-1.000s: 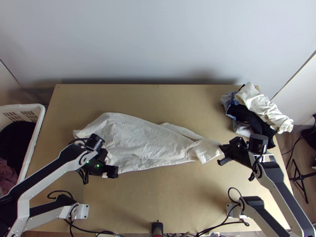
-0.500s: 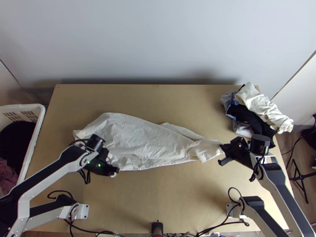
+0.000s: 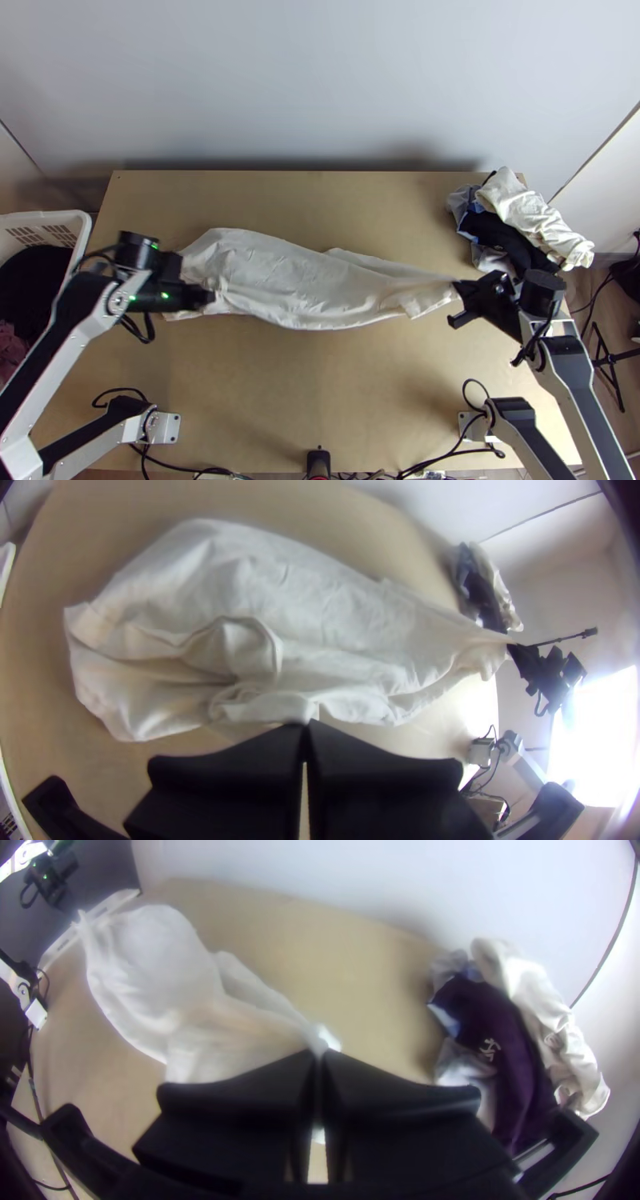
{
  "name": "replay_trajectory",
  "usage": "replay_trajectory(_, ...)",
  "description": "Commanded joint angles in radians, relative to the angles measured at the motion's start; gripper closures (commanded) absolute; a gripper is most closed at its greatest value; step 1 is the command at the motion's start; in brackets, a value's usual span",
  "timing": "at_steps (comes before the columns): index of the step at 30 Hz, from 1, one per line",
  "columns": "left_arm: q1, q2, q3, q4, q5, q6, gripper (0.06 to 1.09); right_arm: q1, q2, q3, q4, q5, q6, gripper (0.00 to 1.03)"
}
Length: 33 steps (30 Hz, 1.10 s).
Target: Fold the t-shirt
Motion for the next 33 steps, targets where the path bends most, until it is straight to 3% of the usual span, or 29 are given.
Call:
replay_trajectory(1, 0.063, -0.033, 0.163, -0.024, 0.010, -0.033, 1.05, 0.000, -0.032, 0.103, 0.020, 0.021, 0.075, 1.00)
replay_trajectory(9, 0.113, -0.025, 0.299, -0.007, 0.009, -0.105, 1.05, -0.001, -0.041, 0.234, 0.051, 0.066, 0.152, 1.00)
replay_trajectory(14, 0.153, -0.017, 0.377, 0.030, 0.009, -0.162, 1.05, 0.002, -0.012, 0.335, 0.147, 0.122, 0.231, 1.00)
replay_trajectory(25, 0.213, -0.011, 0.505, 0.257, 0.007, -0.332, 1.05, 0.026, 0.120, 0.540, 0.314, 0.259, 0.363, 1.00)
replay_trajectory(33, 0.268, -0.060, 0.574, 0.389, 0.076, -0.397, 1.05, 0.040, 0.154, 0.751, 0.325, 0.277, 0.461, 1.00)
